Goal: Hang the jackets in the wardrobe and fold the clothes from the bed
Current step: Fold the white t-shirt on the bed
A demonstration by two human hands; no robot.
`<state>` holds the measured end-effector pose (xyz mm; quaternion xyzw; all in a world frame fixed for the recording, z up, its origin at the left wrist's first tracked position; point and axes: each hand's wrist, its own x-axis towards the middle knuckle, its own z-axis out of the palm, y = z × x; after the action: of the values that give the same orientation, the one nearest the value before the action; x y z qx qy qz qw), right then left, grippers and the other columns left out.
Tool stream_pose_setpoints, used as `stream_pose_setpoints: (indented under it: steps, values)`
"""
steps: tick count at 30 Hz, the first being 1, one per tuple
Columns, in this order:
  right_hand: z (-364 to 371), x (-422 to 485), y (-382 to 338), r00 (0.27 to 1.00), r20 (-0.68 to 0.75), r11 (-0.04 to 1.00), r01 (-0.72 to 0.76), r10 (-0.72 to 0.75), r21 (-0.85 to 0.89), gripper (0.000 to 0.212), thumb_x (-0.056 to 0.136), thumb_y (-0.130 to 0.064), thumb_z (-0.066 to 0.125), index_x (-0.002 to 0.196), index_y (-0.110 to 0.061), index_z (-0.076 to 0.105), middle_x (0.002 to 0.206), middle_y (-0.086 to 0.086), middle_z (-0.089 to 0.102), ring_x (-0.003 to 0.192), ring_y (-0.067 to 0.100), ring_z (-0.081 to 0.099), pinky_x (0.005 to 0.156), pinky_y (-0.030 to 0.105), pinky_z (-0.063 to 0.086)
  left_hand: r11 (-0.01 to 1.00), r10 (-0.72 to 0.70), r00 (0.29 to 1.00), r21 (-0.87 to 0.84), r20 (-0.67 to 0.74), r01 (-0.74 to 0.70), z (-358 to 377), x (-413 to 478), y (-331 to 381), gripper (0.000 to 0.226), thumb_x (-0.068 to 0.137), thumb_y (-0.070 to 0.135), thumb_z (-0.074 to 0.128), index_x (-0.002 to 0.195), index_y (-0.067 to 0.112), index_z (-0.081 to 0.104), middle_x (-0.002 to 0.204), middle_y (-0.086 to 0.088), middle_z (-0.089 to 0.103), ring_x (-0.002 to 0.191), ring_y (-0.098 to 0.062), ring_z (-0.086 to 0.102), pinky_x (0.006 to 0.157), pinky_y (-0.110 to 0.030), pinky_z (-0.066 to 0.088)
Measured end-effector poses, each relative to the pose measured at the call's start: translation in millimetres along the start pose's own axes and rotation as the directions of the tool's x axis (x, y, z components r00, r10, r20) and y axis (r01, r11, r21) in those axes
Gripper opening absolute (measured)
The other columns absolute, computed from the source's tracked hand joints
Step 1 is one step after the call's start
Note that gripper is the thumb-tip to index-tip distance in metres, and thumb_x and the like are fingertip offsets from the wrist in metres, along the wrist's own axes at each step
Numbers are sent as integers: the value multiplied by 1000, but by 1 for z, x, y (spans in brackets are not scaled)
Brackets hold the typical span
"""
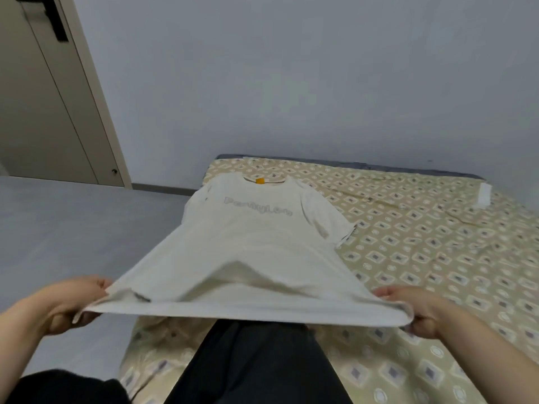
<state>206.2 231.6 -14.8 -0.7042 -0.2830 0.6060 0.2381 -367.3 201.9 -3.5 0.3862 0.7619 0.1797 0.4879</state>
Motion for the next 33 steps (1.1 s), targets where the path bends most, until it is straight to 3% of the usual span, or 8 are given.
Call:
stream_pose_setpoints:
  steps: [3,8,12,16,19,22,26,33]
  values:
    - [19,19,19,993,-110,856,-17,-46,-516,13,89,2,54,95,-6,62,72,9,57,49,15,48,45,24,38,961,-87,996,262,-20,89,18,28,-20,10,88,-6,52,82,2,55,66,-12,49,50,-20,43,48,-24,37]
    - [74,32,30,967,93,593,219,-236,-775,31,90,-40,58,116,-24,59,109,-4,61,91,13,62,80,28,49,823,9,979,555,203,-123,74,42,-19,42,91,31,66,128,23,50,131,-2,51,110,-16,54,85,-27,44]
    - [96,47,61,964,2,485,135,-266,-864,32,87,-49,53,106,-24,55,109,0,56,92,17,55,80,31,46,787,81,984,596,157,-160,98,48,-28,67,84,60,66,136,21,50,137,-4,45,123,-19,49,103,-28,38]
    - [105,56,77,914,-91,498,130,-395,-857,13,91,-19,45,79,-18,49,81,-1,55,72,17,55,57,26,37,751,210,960,598,186,-280,103,49,-22,73,61,80,60,121,38,54,119,10,43,113,-14,47,99,-31,41]
    - [107,58,80,899,-101,507,145,-427,-850,23,94,-11,39,74,-14,50,75,1,55,64,16,50,54,27,36,600,309,926,711,215,-366,109,53,-24,32,73,51,65,101,45,50,113,15,39,113,-13,45,95,-30,44]
    - [104,54,82,886,-197,644,138,-420,-752,20,95,-9,40,81,-12,53,81,3,58,66,15,49,53,25,35,475,289,931,811,222,-341,110,55,-32,21,78,20,53,93,32,60,105,7,44,107,-18,51,82,-28,44]
    - [92,56,91,882,-339,853,123,-328,-506,24,85,0,34,86,-17,51,90,9,60,75,25,55,62,30,41,465,297,936,828,188,-314,110,56,-36,5,76,25,55,81,27,55,96,7,52,91,-16,53,71,-28,44]
    - [37,52,68,891,-434,991,112,-135,-80,31,89,10,38,86,-11,60,107,21,61,91,36,60,75,42,51,642,198,921,754,-334,135,45,44,-30,18,79,36,61,84,18,56,104,-6,64,94,-29,61,77,-32,44]
